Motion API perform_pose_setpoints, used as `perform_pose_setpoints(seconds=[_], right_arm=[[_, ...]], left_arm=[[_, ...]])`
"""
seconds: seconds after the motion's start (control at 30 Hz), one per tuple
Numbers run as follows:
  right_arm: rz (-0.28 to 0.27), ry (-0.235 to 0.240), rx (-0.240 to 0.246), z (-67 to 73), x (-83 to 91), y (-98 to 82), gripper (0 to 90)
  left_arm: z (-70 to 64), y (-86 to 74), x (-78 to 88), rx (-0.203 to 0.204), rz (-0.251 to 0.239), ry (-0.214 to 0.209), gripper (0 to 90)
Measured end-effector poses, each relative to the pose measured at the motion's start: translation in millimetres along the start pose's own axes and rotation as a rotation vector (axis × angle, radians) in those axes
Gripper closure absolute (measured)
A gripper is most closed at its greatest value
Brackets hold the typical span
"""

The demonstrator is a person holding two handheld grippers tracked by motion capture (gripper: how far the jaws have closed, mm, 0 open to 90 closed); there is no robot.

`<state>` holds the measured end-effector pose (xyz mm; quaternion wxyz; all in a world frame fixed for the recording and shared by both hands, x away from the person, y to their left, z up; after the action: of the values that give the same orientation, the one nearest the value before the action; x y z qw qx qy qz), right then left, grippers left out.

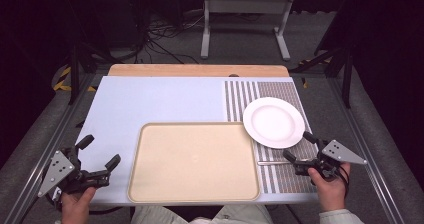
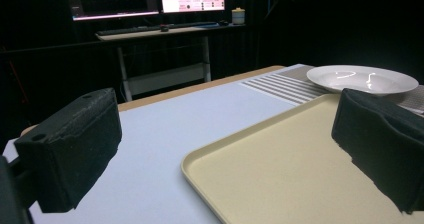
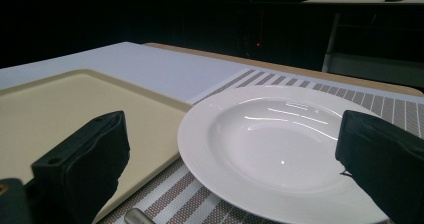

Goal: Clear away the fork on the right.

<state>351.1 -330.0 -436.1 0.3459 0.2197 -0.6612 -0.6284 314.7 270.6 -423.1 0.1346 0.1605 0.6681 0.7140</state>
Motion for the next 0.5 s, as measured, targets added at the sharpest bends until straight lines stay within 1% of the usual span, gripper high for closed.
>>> perform_pose_setpoints(seconds=[0.07,0.13,0.23,0.27,0.4,0.5], right_arm=[[-0.003,0.002,-0.004,0.0,-0.7,0.7,1.7],[-0.001,0.008,-0.007,-1.9,-5.1,3.1,1.7],[0.003,0.014,-0.002,-2.8,-9.2,6.7,1.7],[0.01,0.016,0.008,-3.3,-11.3,8.6,1.7],[0.01,0.026,0.008,-3.9,-15.3,12.8,1.7],[0.021,0.039,0.011,-5.0,-19.1,17.2,1.3]], left_arm=[[-0.3,0.0,-0.2,0.003,0.0,-0.001,0.5],[-0.6,0.0,-0.3,0.002,-0.002,0.0,0.5],[0.0,0.0,0.0,0.001,0.002,0.0,0.5],[-0.1,0.0,-0.1,0.003,0.0,0.002,0.5],[0.1,0.0,0.3,0.001,0.002,0.001,0.5],[0.3,-0.1,0.1,0.004,0.0,0.0,0.5]])
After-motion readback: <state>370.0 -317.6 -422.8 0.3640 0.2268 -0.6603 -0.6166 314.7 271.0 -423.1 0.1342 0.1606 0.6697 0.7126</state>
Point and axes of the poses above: each handheld gripper's, and its own axes: x roughly backward along the jaws, y roughly out of its top, z roughly to its left, the point moved 4 cm from there along -x, roughly forward along the jaws, and after that the axes turned 11 degrees about y, right-handed, at the moved point
